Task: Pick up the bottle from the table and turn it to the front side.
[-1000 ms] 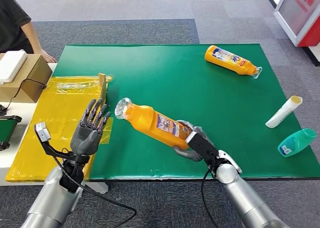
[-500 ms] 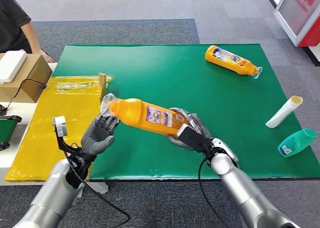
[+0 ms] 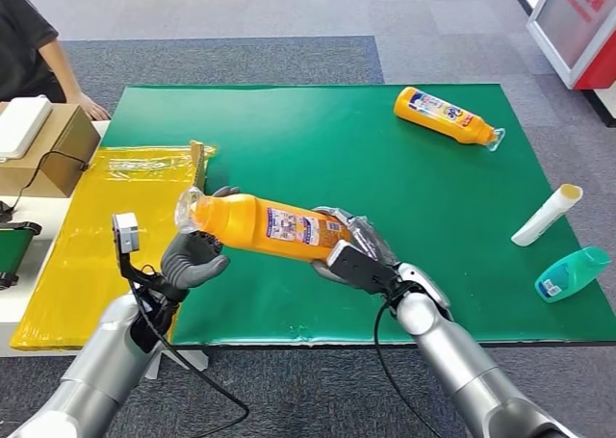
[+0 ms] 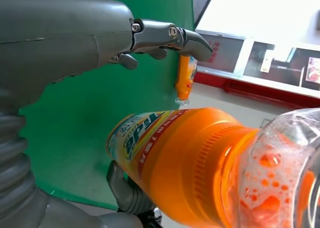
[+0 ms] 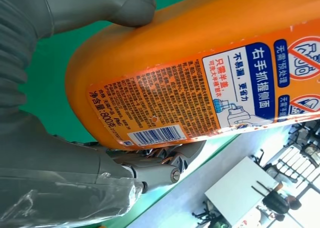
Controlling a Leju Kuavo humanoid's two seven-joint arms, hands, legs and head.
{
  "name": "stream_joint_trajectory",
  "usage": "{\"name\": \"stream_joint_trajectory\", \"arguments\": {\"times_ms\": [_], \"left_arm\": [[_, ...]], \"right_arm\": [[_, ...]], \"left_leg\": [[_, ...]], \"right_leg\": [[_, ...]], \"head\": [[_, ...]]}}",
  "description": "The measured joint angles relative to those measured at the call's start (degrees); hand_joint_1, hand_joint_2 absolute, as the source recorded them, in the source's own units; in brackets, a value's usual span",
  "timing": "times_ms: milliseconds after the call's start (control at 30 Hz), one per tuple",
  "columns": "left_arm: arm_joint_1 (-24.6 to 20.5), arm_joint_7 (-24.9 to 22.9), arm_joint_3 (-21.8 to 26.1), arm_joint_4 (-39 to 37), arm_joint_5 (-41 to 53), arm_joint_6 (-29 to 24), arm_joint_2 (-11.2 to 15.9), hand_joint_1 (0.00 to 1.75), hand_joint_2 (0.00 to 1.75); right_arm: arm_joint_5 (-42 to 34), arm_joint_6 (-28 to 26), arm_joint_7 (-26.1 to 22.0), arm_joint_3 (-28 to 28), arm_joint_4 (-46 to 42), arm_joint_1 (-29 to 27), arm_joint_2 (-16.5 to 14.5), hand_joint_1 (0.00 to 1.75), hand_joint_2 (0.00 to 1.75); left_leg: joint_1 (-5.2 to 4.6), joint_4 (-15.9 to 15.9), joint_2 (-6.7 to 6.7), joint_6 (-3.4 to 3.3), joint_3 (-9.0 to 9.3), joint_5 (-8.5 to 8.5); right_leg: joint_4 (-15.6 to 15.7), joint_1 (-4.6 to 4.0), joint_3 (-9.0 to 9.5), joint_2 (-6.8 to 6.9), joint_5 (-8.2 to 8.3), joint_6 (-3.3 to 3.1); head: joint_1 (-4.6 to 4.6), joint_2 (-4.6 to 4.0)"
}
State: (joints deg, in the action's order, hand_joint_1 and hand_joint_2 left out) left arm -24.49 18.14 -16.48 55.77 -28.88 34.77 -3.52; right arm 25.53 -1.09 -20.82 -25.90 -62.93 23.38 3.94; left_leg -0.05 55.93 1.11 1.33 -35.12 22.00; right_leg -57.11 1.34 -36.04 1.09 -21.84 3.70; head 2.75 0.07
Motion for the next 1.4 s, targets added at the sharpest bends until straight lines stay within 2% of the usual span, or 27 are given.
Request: {"name": "stream_joint_trajectory", "arguments": {"times_ms": [267, 467, 567, 733, 800, 1400], "left_arm": [[-0.74, 0.92, -0.56, -3.27, 1.13, -0.26, -0.19, 0.03, 1.75], [-1.3, 1.05, -1.34, -4.88, 1.89, -0.16, -0.28, 0.37, 1.75], [-1.47, 1.32, -1.69, -5.39, 2.28, -0.13, -0.33, 0.31, 1.75], [-1.77, 1.73, -2.03, -5.99, 3.1, -0.13, -0.38, 0.05, 1.75], [-2.06, 2.24, -2.12, -6.14, 3.49, -0.04, -0.39, 0.0, 1.75], [-3.62, 2.54, -2.95, -6.17, 4.37, 0.1, -0.54, 0.0, 1.75]], "right_arm": [[-0.15, -0.16, -0.88, -1.34, 0.43, -0.71, -0.46, 1.75, 1.75], [-0.19, -0.18, -0.97, -1.81, 0.7, -0.65, -0.58, 1.75, 1.75], [-0.22, -0.28, -0.95, -1.84, 0.9, -0.55, -0.61, 1.75, 1.75], [-0.2, -0.4, -1.04, -1.87, 1.11, -0.46, -0.67, 1.75, 1.75], [-0.02, -0.67, -1.15, -1.97, 1.11, -0.26, -0.74, 1.75, 1.75], [0.17, -0.39, -0.2, -3.25, 1.1, 1.41, -0.9, 1.75, 1.75]], "left_leg": [[0.0, 0.0, 0.0, 0.0, 0.0, 0.0], [0.0, 0.0, 0.0, 0.0, -0.01, 0.0], [0.0, 0.0, 0.0, 0.0, 0.0, 0.0], [0.0, 0.0, 0.0, 0.0, 0.0, 0.0], [0.0, 0.0, 0.0, 0.0, 0.0, 0.0], [0.0, 0.0, 0.0, 0.0, -0.01, 0.0]], "right_leg": [[0.0, 0.0, -0.03, 0.0, 0.0, 0.0], [0.0, 0.0, -0.02, 0.0, 0.0, 0.0], [0.0, 0.0, -0.02, 0.0, 0.0, 0.0], [0.0, 0.0, -0.03, 0.0, 0.0, 0.0], [0.0, 0.0, -0.02, 0.0, 0.0, 0.0], [0.0, 0.0, -0.01, 0.0, 0.0, 0.0]], "head": [[-0.01, 0.0], [0.0, 0.0], [-0.01, 0.0], [-0.01, 0.0], [-0.01, 0.0], [-0.01, 0.0]]}}
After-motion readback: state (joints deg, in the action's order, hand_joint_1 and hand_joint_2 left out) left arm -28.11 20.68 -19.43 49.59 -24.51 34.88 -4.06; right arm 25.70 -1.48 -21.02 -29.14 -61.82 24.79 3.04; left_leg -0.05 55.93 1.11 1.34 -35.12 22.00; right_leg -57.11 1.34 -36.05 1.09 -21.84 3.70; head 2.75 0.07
